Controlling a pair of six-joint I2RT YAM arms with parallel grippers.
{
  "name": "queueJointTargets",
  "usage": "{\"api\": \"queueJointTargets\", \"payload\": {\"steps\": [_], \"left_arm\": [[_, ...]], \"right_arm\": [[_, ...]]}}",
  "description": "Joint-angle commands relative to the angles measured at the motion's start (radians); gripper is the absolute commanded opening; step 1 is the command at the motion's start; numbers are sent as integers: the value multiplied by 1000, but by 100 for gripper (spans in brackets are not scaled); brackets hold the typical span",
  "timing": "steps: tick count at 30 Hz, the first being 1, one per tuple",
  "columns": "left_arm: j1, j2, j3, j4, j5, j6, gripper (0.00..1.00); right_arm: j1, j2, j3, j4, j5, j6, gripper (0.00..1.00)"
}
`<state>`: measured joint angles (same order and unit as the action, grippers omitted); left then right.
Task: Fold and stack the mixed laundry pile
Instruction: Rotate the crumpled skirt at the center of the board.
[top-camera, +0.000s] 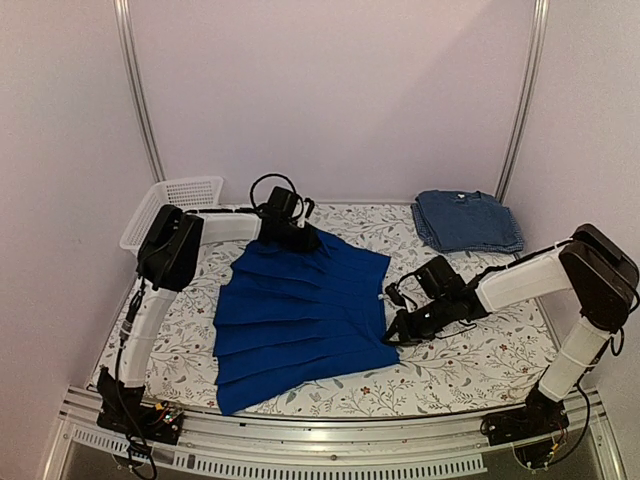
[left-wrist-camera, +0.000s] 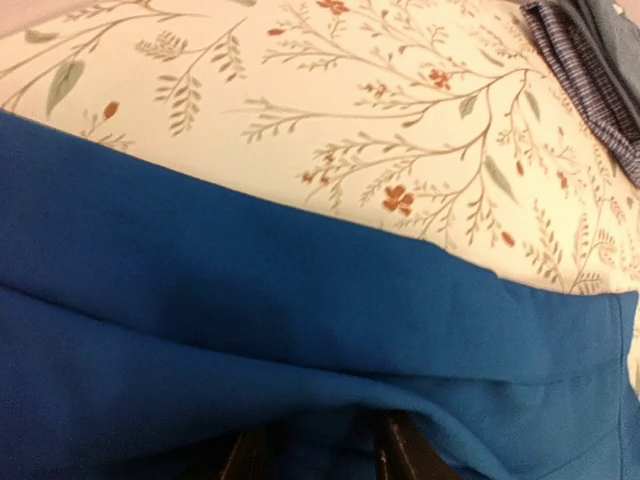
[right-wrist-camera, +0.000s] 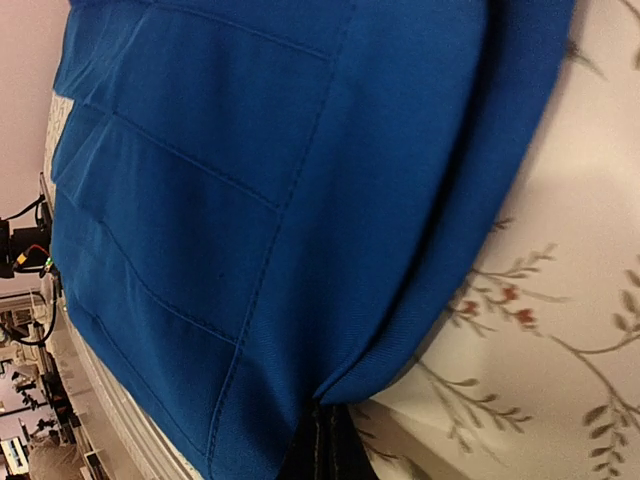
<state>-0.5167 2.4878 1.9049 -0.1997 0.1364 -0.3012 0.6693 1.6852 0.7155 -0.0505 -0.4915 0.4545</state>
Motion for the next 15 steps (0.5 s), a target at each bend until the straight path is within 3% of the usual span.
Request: {"api": "queueJointTargets", "payload": {"steps": [1,3,5,8,10,12,15], "left_arm": [[5,95,165,-165,36,113,48],[3,54,169,-182,26,125,58],[4,-38,94,-162,20,124,65],[4,-253,-148,-91,11,121,75],[6,-397,-318,-21,5,105,82],[12,-537,-483,39,0,67,88],[12,-728,-691,73,-10,-14,88]], "right_arm": [[85,36,90,-100,-47,53,0],[85,51,137,-190,21,20,6],[79,40,172,-267,113,-13,19],[78,-12,199,-313,196,-71,41],[99,-74,198,-291,224,-111,50],[129,-130,202,-274,252,-164,57],[189,-172,228,-267,274,-256,59]]}}
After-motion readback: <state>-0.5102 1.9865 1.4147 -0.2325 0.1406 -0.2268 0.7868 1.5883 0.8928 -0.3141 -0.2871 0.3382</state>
